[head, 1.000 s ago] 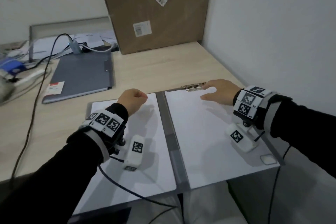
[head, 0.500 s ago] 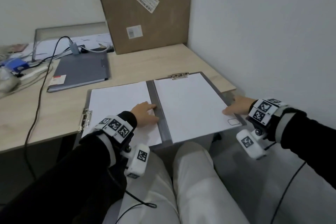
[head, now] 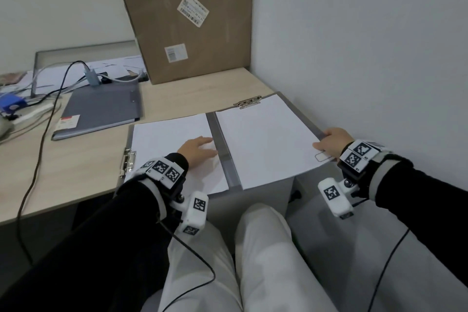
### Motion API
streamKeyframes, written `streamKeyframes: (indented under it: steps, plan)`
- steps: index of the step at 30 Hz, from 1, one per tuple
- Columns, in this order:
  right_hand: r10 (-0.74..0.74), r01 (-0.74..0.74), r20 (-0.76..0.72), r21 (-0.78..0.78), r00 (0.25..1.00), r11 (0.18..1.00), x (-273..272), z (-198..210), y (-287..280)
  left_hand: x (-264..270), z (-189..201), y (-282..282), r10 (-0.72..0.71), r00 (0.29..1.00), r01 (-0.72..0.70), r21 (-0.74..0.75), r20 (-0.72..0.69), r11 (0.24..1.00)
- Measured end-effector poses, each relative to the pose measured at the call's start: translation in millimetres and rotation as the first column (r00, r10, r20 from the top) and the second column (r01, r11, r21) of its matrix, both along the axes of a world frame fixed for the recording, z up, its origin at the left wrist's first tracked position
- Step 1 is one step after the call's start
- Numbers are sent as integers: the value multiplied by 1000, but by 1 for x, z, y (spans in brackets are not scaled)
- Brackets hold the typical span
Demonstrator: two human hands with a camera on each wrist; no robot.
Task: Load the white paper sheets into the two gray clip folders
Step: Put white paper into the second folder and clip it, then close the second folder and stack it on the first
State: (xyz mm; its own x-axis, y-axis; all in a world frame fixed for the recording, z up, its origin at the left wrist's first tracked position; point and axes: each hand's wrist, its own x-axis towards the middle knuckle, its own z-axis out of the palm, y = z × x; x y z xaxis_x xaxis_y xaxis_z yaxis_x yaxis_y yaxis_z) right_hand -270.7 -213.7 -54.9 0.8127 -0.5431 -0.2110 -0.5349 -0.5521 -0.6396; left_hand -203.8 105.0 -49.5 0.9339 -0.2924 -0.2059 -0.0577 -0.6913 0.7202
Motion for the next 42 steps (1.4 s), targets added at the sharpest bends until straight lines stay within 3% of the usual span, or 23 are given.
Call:
streamKeyframes:
  steps: [2, 5, 8, 10, 12, 15, 20, 24, 29, 33, 36, 39, 42]
  plan:
    - [-8, 8, 3, -44, 1000, 999, 6, 4, 0, 6, 4, 4, 104, 993, -102, -44, 48, 994]
    - [-8, 9, 12, -65, 1000, 998, 17, 11, 3, 17, 4, 30, 285, 953, -288, 14, 97, 958]
    - [14, -13, 15, -65, 1000, 998, 27, 17, 6, 23, -2, 65, 469, 872, -488, 192, 140, 851]
    - [18, -17, 15, -70, 1000, 997, 31, 18, 7, 21, -5, 82, 553, 821, -566, 327, 142, 757]
    - [23, -23, 4, -68, 1000, 997, 34, 17, 8, 17, -9, 89, 612, 782, -606, 367, 115, 706]
    - [24, -25, -9, -103, 1000, 994, 33, 15, 9, 18, -12, 94, 645, 756, -640, 333, 109, 693]
    - [19, -17, 17, -113, 1000, 993, 29, 19, 7, 24, 9, 113, 738, 675, -736, 84, 5, 672]
    - [26, -22, 38, -93, 999, 995, 29, 29, 8, 25, 42, 119, 672, 740, -668, -91, 28, 739]
    - [36, -34, 59, -32, 998, 999, 27, 31, 10, 22, 86, 110, 494, 869, -467, -354, -15, 810]
    - [40, -43, 77, 40, 996, 998, 28, 27, 11, 1, 117, 82, 112, 990, -139, -591, -82, 795]
    - [28, -37, 95, 101, 995, 994, 28, 26, 15, -6, 128, 58, -79, 993, 6, -634, -87, 773]
    - [10, -36, 125, 207, 992, 978, 24, 31, 25, -13, 127, 21, -120, 983, 2, -644, -139, 765]
    - [-17, -63, 176, 439, 984, 896, 22, 35, 34, -20, 113, -21, -113, 988, 38, -556, -102, 830]
